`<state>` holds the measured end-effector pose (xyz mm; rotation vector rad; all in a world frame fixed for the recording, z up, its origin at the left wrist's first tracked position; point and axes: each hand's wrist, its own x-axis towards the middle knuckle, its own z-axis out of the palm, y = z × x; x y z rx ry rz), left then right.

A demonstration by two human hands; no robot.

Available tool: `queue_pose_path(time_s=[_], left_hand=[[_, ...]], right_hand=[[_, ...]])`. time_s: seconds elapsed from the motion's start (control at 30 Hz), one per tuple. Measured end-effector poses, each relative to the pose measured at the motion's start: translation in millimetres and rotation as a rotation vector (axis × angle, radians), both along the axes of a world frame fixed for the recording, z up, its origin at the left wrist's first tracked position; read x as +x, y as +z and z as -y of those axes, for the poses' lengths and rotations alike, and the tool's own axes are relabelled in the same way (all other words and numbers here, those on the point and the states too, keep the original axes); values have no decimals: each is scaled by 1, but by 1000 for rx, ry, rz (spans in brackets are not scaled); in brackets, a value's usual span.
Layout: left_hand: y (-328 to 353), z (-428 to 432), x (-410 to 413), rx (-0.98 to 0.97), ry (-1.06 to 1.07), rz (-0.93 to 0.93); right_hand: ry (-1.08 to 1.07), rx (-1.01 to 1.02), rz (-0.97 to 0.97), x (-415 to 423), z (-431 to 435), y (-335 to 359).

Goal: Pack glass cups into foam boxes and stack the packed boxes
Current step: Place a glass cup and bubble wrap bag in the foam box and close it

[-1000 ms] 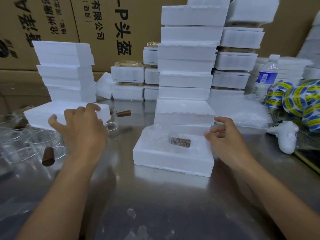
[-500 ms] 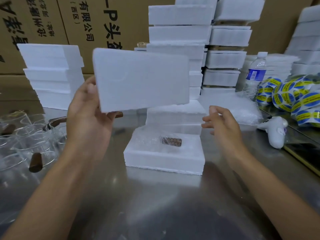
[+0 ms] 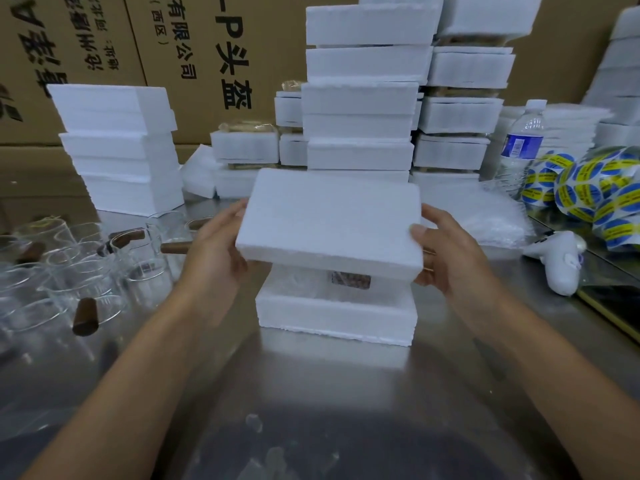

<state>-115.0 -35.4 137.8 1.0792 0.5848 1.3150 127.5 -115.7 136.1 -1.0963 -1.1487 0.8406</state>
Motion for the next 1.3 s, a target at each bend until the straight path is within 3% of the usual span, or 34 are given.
queue_pose_path(time_s=[0.07, 0.2, 0.4, 0.53, 0.7, 0.9, 1.3], left_hand=[[0, -1, -1, 94, 86, -83], [-4, 3, 2, 148, 57, -127], [-13, 4, 8, -4, 123, -77], [-17, 0, 7, -106, 14, -47], [-20, -1, 8, -118, -88, -35], [-24, -4, 8, -98, -106, -170], [-21, 0, 10, -123, -69, -297]], right_hand=[[-2, -38, 4, 0, 0, 0], [1, -111, 44, 0, 1, 1], [35, -202, 91, 6, 1, -4], [25, -195, 124, 8, -2, -8], [-49, -200, 219, 9, -2, -10], [-146, -274, 262, 7, 1, -13], [-154, -381, 83, 2, 4, -13]])
